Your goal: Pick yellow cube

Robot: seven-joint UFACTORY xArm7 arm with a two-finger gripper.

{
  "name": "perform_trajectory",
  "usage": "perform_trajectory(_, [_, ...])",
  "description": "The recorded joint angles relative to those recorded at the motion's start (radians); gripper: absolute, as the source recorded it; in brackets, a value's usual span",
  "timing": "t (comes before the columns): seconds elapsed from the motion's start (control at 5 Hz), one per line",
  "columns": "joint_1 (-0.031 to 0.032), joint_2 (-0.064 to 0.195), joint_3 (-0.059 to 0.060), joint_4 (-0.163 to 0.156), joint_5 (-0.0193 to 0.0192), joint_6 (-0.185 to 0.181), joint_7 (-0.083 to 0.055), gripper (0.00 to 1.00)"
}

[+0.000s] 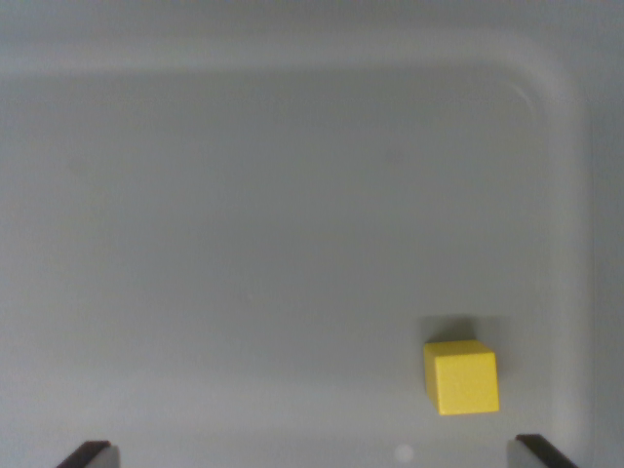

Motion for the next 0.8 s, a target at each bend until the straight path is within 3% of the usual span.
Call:
perform_trajectory(0.2, [-0.0047, 0.008, -0.004, -0.02, 0.0028, -0.025, -0.012, 0.0])
perform_trajectory(0.4, [-0.0047, 0.008, -0.004, -0.02, 0.0028, -0.025, -0.012, 0.0])
perform_trajectory(0.6, [-0.0102, 0.017, -0.009, -0.044, 0.0061, -0.054, -0.026, 0.0])
perform_trajectory(0.8, [-0.0102, 0.017, -0.009, -0.044, 0.0061, -0.054, -0.026, 0.0])
